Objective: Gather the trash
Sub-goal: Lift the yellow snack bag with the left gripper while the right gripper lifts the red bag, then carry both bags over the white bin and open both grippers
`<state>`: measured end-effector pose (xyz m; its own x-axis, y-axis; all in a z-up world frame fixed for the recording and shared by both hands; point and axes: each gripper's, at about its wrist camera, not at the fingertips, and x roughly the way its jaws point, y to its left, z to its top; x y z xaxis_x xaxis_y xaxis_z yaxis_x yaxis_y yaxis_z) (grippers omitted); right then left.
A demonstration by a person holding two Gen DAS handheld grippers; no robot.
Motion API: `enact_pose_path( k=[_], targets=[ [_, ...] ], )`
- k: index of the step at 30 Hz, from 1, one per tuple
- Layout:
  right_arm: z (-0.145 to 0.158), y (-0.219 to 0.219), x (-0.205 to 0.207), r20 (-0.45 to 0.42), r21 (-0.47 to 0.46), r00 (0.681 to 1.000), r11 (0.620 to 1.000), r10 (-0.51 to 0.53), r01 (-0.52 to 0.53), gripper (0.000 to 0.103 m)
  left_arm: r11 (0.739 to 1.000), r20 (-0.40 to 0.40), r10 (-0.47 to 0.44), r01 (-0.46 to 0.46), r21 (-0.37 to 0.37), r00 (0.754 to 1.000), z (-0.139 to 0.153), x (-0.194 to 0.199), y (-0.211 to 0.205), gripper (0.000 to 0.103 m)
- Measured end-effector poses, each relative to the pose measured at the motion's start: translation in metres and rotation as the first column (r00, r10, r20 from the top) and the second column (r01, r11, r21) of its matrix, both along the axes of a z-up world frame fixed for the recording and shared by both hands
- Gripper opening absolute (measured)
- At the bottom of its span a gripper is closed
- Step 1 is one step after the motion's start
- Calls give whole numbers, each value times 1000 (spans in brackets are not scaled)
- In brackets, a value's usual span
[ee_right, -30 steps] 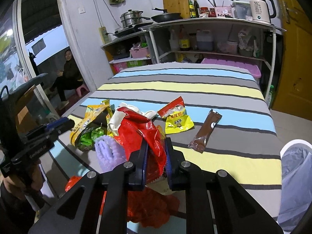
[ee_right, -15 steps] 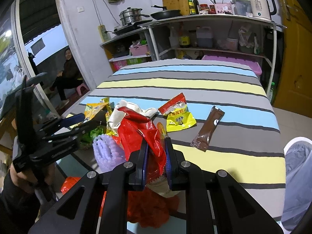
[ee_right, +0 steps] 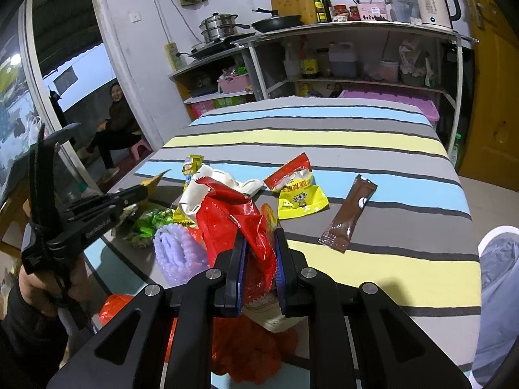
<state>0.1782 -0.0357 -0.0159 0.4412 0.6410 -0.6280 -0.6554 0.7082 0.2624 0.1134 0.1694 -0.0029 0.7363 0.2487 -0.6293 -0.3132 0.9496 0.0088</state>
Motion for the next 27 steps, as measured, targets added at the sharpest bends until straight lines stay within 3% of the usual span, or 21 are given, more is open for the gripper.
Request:
enact_pose_path(
  k=[12, 27],
  targets=[
    [28, -13, -14, 58, 30, 998, 999, -25, 24, 16, 1000, 124, -14, 15, -4, 992, 53, -37, -13, 0],
    [61, -62, -32, 123, 68, 984, 990, -128, 121, 16, 984, 237, -177, 175, 29, 955, 119, -41, -82, 0]
  ],
)
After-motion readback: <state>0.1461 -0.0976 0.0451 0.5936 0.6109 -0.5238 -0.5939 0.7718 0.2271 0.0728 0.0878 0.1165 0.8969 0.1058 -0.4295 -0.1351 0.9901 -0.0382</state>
